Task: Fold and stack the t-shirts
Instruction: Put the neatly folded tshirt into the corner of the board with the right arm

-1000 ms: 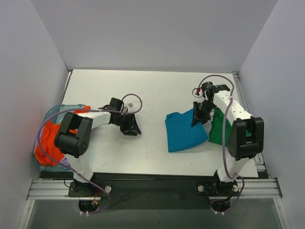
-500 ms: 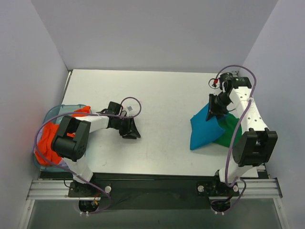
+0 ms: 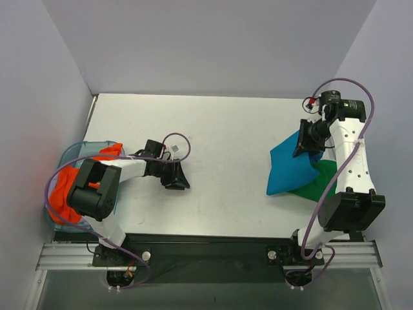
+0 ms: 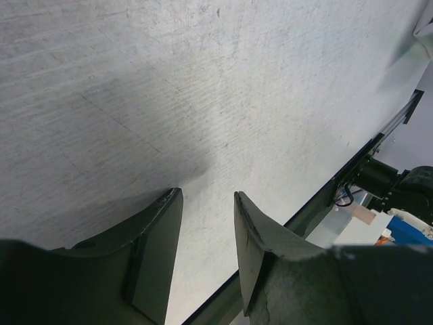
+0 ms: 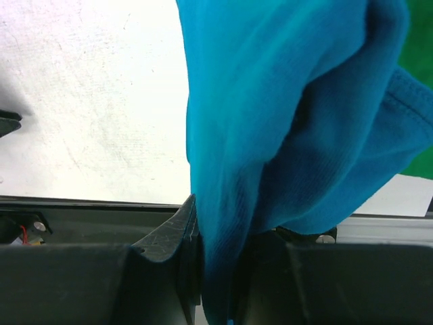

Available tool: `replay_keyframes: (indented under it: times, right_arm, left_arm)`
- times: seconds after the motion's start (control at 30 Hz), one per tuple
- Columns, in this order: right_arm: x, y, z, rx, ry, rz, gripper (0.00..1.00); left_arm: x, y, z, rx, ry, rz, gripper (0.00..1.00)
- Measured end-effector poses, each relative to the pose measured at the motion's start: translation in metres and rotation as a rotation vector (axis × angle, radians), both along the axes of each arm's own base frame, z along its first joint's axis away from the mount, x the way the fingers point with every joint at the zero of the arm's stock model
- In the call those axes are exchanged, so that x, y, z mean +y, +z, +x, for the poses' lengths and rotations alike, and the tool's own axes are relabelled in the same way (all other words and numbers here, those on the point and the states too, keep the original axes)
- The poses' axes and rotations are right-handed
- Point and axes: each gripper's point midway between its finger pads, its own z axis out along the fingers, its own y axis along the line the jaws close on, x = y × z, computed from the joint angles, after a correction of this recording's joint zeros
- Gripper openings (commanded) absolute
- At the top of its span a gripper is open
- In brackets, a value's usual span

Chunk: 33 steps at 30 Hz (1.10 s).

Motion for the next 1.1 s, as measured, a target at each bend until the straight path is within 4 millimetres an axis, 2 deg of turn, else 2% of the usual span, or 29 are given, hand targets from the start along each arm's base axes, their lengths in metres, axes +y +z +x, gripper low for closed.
replay_keyframes:
  times: [0.23, 0.63, 0.87, 1.1]
  right_arm:
    - [-0.017, 0.002, -0.008, -0.011, -0.049, -0.002, 0.0]
    - [-0.039, 0.0, -0.002, -0.006, -0.118, 0.003, 0.0]
    - [-0.058, -0.007, 0.002, 0.015, -0.172, 0.01, 0.0]
    - [-0.076, -0.026, 0.01, 0.066, -0.21, 0.007, 0.0]
  left_arm:
    - [0.003, 0.001, -0.007, 0.003, 0.001, 0.005, 0.48]
    - [0.016, 0.005, -0.018, 0.001, 0.012, 0.069, 0.48]
    - [0.018, 0.029, -0.02, -0.057, 0.015, 0.059, 0.48]
    - [0.019, 0.052, -0.023, -0.108, 0.018, 0.043, 0.48]
